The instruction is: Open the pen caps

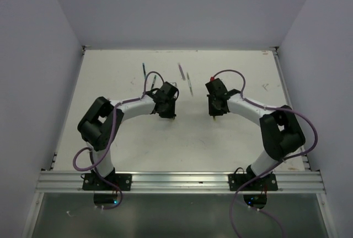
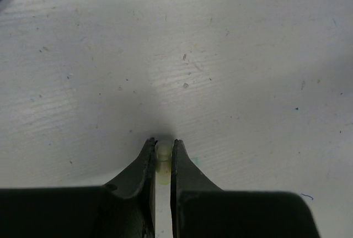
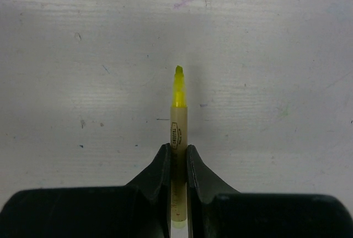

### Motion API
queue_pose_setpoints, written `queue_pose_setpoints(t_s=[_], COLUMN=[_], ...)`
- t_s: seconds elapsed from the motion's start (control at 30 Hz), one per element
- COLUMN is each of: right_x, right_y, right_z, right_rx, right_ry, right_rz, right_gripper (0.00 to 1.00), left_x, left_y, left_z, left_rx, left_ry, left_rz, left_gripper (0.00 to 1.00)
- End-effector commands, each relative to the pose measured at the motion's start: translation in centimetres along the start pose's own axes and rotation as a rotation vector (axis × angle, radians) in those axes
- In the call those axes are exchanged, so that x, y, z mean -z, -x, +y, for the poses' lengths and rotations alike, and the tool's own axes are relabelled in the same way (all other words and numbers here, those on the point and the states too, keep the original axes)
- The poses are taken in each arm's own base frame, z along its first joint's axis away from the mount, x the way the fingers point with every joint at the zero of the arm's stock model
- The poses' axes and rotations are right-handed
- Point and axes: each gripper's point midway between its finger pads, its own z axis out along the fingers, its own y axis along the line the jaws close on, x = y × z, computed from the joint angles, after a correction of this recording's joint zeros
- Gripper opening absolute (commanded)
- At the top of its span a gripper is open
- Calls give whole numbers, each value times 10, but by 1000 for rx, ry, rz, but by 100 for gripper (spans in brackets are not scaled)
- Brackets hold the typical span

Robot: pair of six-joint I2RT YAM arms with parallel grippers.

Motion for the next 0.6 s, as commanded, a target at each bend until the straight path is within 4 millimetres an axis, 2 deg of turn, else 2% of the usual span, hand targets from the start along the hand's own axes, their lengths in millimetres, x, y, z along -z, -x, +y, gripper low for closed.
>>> queue_pose_setpoints(t_s=[0.0,0.07,0.13,0.27,0.37,0.57], right_x=[-7,-9,-13,-18,-21,-21], right_y=[5,4,2,-4,-7,-11], right_z=[4,3,3,2,2,1], right_rx=[9,6,8,8,9,12], right_ry=[23,19,14,8,8,14], right_rz=[-17,-15,-9,3,9,14], right_gripper=[2,4,6,11,16,25], left_x=[1,2,2,0,-1,-4], left_y=[3,3,4,1,-2,-6], left_z=[10,14,14,17,20,24], left_rx=[-29,-28,-29,-28,-30,-33], left_ry=[71,87,90,103,110,124], left_rz=[-17,-20,-22,-16,-6,-1], left_gripper=[0,1,7,23,32,39])
